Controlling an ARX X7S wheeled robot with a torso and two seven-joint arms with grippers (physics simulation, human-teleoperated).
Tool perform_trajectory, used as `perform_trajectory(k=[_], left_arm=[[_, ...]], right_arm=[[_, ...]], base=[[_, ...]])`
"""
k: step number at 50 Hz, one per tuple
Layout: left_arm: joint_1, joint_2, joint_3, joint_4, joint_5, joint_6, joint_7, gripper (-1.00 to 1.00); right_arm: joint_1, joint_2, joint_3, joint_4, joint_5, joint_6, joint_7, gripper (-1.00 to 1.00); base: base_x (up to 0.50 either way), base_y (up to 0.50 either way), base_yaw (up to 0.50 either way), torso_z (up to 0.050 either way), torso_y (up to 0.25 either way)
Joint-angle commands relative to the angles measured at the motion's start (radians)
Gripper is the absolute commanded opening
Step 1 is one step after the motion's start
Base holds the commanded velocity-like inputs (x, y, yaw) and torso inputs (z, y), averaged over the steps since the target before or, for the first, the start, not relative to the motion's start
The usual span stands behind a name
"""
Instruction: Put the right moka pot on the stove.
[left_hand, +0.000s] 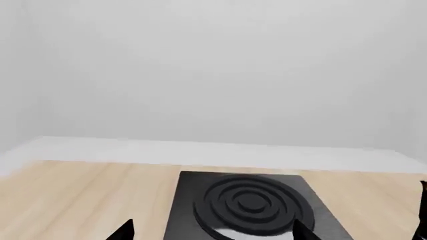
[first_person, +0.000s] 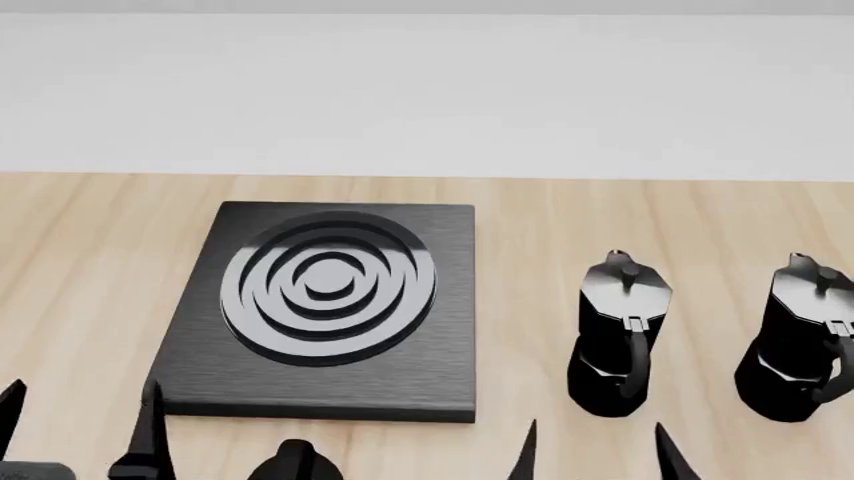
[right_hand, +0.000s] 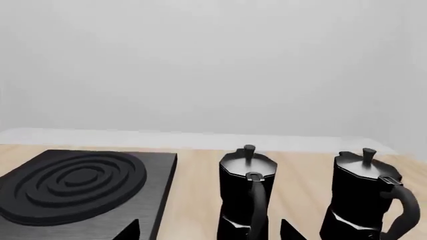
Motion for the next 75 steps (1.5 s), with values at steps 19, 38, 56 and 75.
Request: perform_trajectory(k=[19,38,56,75], left_arm=[[-0.082,-0.098,-0.08,0.407,-0.198,-0.337,-0.146,1.0],[-0.07,-0.117,-0.089,0.416,-0.223,-0.316,-0.146,1.0],[-0.059,-0.133,-0.062,0.407,-0.197,-0.286,-0.148,1.0],[-0.054,-0.144,-0.048,0.406,-0.185,-0.265,-0.157,1.0]], right_arm=[[0.036,0.063,0.022,-0.277,0.032,0.217,0.061,1.0],[0.034,0.068,0.037,-0.323,0.087,0.25,0.062,1.0],[0.036,0.073,0.043,-0.348,0.1,0.268,0.078,1.0],[0.038,0.074,0.037,-0.329,0.101,0.257,0.08,1.0]], base=[[0.0,0.0,0.0,0.0,0.0],[0.0,0.0,0.0,0.0,0.0],[0.0,0.0,0.0,0.0,-0.072],[0.0,0.0,0.0,0.0,-0.161]])
